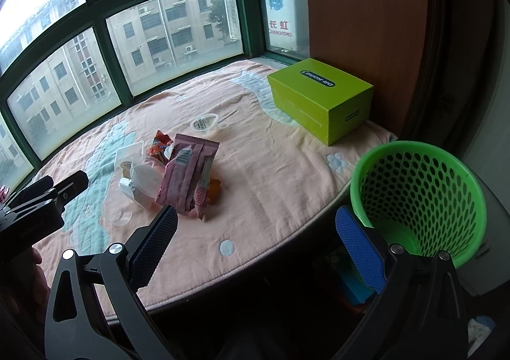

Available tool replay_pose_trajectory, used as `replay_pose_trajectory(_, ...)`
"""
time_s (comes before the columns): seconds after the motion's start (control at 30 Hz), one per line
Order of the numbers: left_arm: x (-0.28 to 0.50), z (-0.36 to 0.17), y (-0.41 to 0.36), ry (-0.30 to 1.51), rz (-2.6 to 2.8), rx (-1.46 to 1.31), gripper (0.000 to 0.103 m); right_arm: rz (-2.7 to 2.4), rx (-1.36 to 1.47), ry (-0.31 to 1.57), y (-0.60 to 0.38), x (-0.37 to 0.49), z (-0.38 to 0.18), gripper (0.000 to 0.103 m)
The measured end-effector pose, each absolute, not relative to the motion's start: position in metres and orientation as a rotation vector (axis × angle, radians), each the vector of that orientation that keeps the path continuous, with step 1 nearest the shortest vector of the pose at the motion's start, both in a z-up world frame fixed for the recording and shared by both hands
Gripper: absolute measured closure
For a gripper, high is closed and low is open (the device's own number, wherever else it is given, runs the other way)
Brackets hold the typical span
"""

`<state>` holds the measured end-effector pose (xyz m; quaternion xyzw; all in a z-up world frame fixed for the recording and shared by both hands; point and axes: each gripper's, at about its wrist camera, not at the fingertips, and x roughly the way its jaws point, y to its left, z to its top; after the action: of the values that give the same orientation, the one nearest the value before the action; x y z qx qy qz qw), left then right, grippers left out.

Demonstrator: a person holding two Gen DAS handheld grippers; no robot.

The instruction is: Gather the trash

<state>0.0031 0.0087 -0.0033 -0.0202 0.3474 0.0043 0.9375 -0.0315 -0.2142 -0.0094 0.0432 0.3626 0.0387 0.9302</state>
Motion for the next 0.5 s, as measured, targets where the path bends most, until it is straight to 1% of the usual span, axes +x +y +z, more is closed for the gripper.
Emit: replay_pose_trajectory(0.5,0.0062,-0.0057,0.013,0.716,0.016,-0.05,0.006,0.083,0.088,0.751,-0.211,-0.0279,-0.0126,0.005)
